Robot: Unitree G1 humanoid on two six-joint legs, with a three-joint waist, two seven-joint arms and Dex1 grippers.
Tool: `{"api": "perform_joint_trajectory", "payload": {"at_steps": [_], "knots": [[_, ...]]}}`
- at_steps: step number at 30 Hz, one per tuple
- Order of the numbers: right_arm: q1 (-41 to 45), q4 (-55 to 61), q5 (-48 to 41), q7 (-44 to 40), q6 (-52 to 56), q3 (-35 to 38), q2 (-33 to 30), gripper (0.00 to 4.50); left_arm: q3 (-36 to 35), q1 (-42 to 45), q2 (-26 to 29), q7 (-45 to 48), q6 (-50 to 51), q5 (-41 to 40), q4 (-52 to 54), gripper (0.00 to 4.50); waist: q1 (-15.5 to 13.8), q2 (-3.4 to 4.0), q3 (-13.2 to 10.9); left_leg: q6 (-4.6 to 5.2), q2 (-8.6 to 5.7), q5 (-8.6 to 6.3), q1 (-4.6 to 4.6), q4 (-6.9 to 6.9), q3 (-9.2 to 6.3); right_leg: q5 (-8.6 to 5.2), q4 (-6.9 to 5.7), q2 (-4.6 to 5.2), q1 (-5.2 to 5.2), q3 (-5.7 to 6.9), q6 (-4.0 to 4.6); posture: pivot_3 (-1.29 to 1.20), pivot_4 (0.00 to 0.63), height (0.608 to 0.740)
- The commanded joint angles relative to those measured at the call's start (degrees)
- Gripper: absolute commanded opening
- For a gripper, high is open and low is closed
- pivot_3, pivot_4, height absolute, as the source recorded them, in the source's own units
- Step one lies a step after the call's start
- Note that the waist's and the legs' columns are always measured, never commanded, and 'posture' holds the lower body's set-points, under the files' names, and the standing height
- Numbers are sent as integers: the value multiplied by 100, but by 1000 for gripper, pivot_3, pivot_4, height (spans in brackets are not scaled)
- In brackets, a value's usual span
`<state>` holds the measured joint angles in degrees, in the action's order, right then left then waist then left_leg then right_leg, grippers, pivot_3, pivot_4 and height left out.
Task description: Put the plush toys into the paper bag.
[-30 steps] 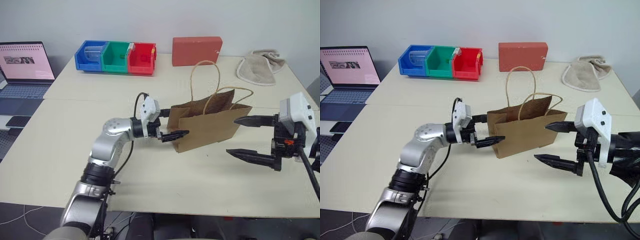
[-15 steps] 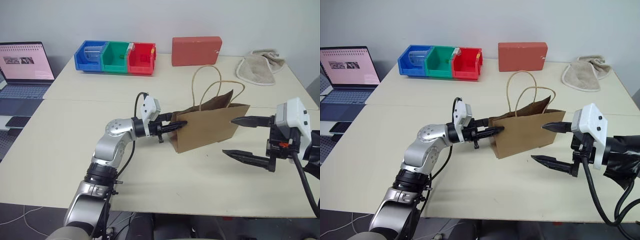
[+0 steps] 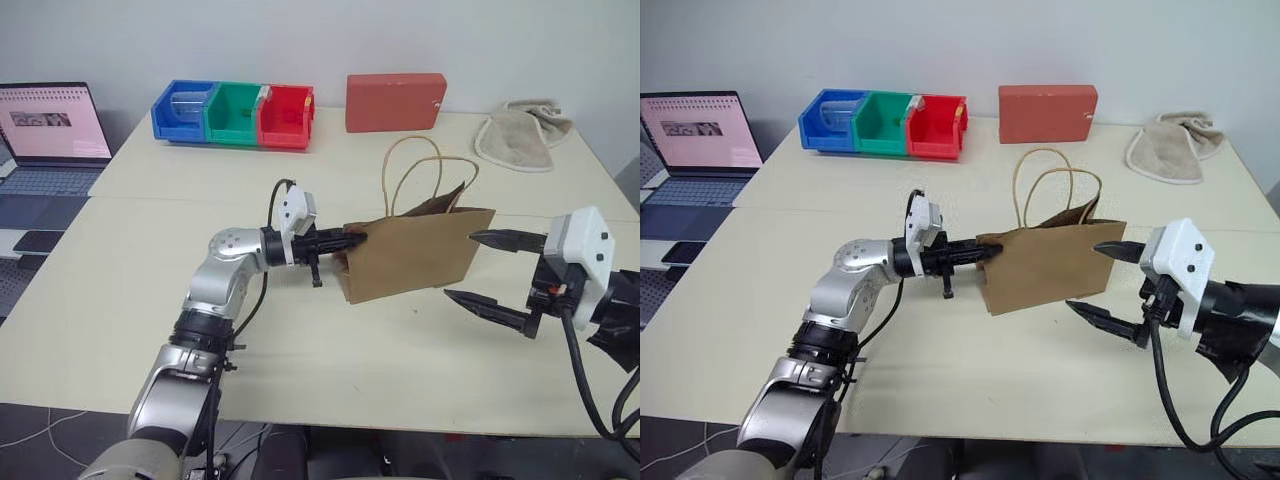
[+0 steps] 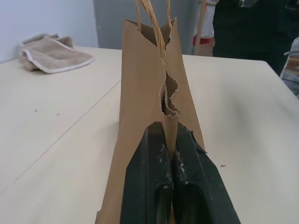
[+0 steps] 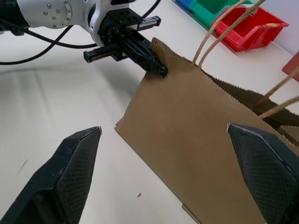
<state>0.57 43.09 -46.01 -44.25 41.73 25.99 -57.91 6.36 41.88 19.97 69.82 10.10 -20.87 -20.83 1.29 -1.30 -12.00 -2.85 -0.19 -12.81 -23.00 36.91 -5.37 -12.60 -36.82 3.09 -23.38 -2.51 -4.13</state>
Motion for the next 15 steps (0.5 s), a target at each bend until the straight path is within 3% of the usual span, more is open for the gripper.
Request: {"api": "perform_joint_trajectory", "payload": {"at_steps": [1, 8, 15], "knots": [[-247, 238, -165, -219, 56, 804, -107, 4500, -123, 451, -2, 571, 165, -338, -164, 24, -4, 0, 0, 0, 0, 0, -1, 0, -1, 0, 2, 0, 0, 1, 0, 0, 150, 740], [-1291, 559, -878, -695, 903, 2785, -196, 4500, 107, 1049, -11, 1707, 362, -259, -935, 24, -14, 0, 0, 1, 0, -1, 0, -3, -2, -1, 2, 0, 0, 2, 0, 0, 150, 740], [-1699, 916, -1179, -442, 1060, 3155, -82, 4500, 255, 1009, -245, 1766, -181, 157, -1327, 24, 20, -3, -1, 1, 2, 0, 1, 1, -1, -16, 2, 0, 2, 0, 25, 0, 150, 740]]}}
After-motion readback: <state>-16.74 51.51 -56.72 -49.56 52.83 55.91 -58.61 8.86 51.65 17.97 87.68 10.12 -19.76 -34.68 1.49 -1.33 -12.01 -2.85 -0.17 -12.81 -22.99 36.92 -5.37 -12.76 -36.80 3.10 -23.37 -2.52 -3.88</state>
